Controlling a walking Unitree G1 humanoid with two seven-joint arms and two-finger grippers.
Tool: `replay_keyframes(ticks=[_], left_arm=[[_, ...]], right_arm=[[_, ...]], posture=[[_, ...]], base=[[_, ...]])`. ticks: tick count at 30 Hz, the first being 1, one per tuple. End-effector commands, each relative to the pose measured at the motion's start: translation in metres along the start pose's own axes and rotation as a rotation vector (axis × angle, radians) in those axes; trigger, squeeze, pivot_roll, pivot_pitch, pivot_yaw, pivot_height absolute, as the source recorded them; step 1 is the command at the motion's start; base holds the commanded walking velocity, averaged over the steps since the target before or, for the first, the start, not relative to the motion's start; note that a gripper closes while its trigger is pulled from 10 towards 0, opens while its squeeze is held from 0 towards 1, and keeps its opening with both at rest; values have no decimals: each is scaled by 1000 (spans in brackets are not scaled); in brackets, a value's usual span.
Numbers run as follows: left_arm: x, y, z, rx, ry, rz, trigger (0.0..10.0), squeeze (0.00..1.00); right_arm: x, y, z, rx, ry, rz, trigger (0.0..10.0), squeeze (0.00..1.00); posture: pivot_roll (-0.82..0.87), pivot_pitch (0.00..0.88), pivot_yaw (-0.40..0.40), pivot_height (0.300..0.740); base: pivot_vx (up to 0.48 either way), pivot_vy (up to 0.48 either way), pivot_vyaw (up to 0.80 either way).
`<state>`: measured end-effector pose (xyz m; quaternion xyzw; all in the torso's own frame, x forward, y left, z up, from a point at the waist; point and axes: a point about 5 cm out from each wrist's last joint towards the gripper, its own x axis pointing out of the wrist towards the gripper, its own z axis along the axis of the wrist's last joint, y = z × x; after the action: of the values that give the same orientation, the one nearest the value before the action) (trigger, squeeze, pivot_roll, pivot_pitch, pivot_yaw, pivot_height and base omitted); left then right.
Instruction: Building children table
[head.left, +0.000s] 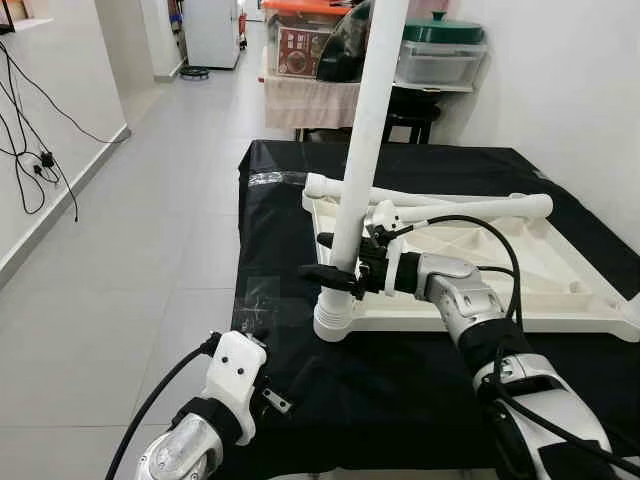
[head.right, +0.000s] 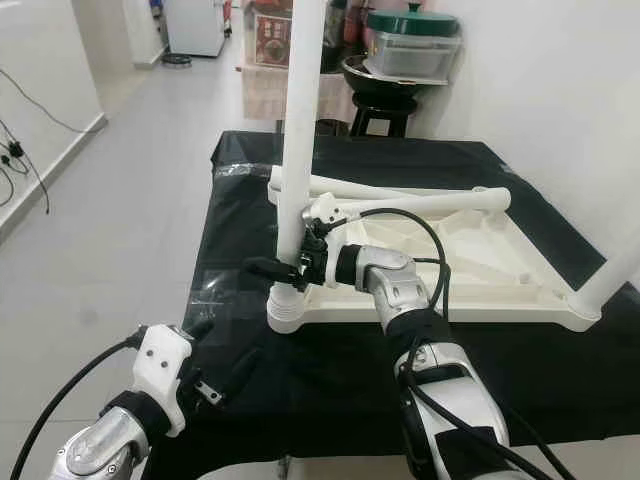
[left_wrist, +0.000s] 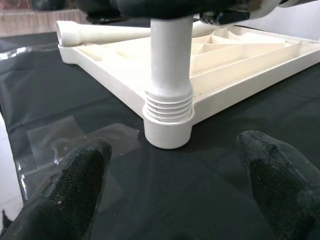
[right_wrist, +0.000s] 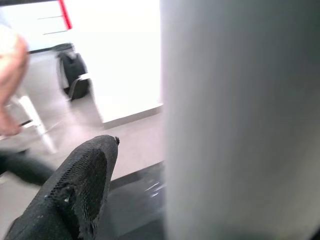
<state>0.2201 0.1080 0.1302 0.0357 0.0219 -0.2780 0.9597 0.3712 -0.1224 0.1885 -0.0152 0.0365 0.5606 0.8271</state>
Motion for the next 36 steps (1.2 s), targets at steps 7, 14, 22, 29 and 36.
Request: replay_keyframes(ticks=[7, 14, 22, 29, 36], left_arm=[[14, -1, -4, 6, -22, -32, 10000, 0], [19, -1, -5, 8, -27, -46, 10000, 0], [22, 0, -7, 5, -40, -45, 10000, 0], [21, 0, -6, 1, -57, -52, 0, 0], [23, 0, -6, -5, -60, -80, 0, 0]], right_arm=[[-11, -7, 4, -17, -10, 37, 0, 0], [-13, -10, 5, -14, -3, 29, 0, 0], [-17, -18, 2, -61, 42, -108, 0, 0], [24, 40, -81, 180, 102, -774, 0, 0], [41, 42, -73, 98, 44, -775, 0, 0]], posture=[[95, 0, -99, 740], [91, 0, -101, 740], [72, 0, -109, 740], [48, 0, -114, 740], [31, 0, -90, 740]], base=[[0, 0, 0], [0, 0, 0], [0, 0, 0], [0, 0, 0], [0, 0, 0]])
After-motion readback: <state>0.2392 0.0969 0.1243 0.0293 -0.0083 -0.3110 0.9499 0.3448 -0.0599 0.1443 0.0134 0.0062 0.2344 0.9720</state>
